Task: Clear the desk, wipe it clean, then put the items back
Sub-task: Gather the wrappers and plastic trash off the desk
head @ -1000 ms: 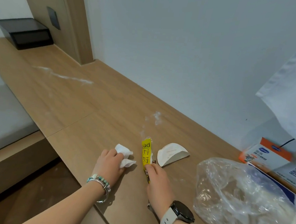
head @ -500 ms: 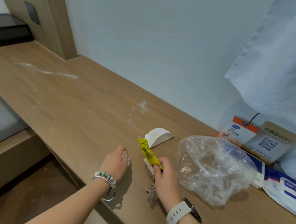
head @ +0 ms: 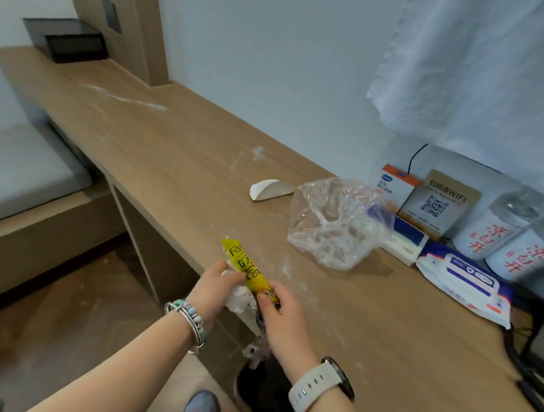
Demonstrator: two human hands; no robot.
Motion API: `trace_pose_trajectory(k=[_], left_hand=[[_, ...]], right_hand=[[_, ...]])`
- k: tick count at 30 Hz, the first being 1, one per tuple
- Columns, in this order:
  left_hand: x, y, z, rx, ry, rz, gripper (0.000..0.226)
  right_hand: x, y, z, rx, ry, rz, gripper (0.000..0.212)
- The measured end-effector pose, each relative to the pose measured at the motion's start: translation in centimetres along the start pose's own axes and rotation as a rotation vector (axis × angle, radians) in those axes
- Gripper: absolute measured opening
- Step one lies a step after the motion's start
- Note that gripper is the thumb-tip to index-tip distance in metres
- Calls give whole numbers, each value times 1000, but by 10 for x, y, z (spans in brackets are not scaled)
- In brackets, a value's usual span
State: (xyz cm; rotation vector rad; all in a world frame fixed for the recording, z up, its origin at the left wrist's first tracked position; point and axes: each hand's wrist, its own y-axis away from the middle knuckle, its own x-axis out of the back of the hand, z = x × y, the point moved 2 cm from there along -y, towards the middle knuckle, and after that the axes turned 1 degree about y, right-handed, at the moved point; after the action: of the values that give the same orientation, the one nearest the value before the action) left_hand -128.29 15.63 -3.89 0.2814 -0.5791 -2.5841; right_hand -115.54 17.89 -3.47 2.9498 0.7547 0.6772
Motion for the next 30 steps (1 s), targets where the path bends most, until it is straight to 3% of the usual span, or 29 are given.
trace_pose_trajectory(k=[5,8,14,17,19,21,23,27,30], left_hand=[[1,62,-37,71,224,89,14],[0,90,-56,148,281,58,16],[5,107,-102,327,248,62,10],[25,96,-131,236,101,116,54],[33,87,-150,136,-176,9,72],[32,77,-169,75,-506,-175,60],[30,64,-188,82,-659,-230,39],[30,16,-227,161,-694,-52,27],[23,-24,-265,231,-669,-20,16]], right_hand=[[1,68,22,-53,-41,5,30],[-9,93,38,-32,96,-75,35],[-27,111,82,-44,211,-119,7],[-37,112,111,-103,309,-226,8],[-41,108,129,-132,341,-294,9],[-42,102,144,-159,360,-353,10],[-44,93,159,-179,355,-387,10],[-45,72,200,-354,363,-389,24],[-47,58,245,-535,348,-393,38]])
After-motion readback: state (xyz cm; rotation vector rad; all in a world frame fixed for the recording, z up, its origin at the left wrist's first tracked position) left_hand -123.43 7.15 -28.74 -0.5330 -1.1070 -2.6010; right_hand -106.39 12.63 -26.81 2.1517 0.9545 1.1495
